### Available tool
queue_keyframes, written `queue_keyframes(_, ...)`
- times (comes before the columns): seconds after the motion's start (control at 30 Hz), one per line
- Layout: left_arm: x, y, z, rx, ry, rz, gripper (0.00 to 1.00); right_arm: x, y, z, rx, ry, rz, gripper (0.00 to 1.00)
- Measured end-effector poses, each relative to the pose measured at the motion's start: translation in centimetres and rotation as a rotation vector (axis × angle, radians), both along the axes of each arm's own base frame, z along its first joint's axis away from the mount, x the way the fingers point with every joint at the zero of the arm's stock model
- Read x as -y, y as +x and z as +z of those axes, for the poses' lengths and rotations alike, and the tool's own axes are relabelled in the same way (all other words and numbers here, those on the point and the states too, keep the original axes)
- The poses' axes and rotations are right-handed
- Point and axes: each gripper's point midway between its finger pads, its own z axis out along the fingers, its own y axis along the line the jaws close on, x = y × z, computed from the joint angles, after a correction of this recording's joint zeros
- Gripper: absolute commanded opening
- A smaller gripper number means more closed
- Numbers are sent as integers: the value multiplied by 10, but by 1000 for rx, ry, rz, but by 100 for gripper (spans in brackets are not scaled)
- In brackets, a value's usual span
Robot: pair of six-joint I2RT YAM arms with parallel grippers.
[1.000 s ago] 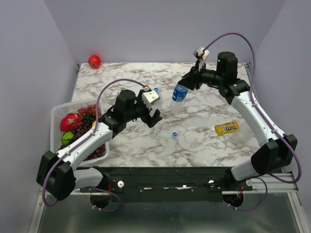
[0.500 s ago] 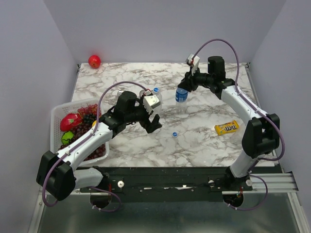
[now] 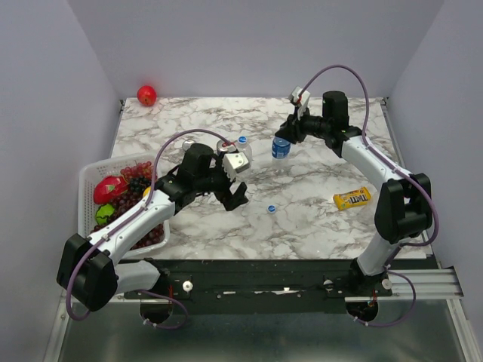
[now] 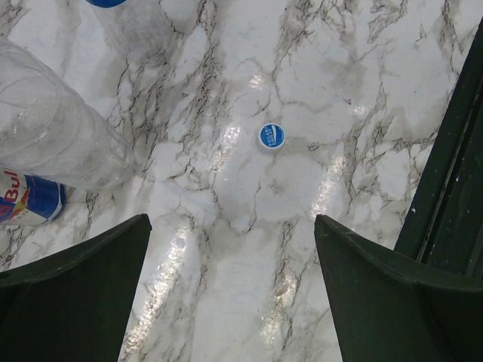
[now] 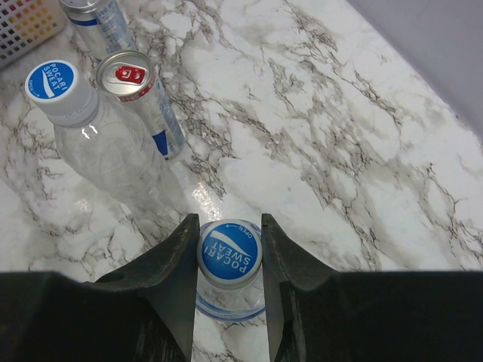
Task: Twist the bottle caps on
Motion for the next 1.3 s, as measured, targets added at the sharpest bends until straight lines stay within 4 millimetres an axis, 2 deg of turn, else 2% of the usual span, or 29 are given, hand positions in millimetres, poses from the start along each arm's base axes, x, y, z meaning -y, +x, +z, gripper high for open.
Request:
queue_keyframes(0.13,-1,-1,-3,-3,8,-4,99,0,1,0,9,2,1,47)
queue_keyframes(0.67,0,0,-13,-25,24,-7,99,0,-1,-4,1,-2,1,50)
queue_keyframes(0.77,0,0,-15,-28,26,-7,99,0,-1,-4,1,-2,1,56)
queue_keyframes(0.83,0,0,-15,-31,27,-8,99,0,-1,-4,0,-2,0,67)
queue_keyframes(0.93,0,0,-16,-32,27,-9,99,0,-1,-4,-3,-1,-2,79)
queue_keyframes(1.1,0,0,-17,-34,27,-10,99,0,2,1,-5,8,-15,83)
queue_keyframes(1.3,2,1,-21,-35,26,-11,99,2,4,22,19,26,-47,88)
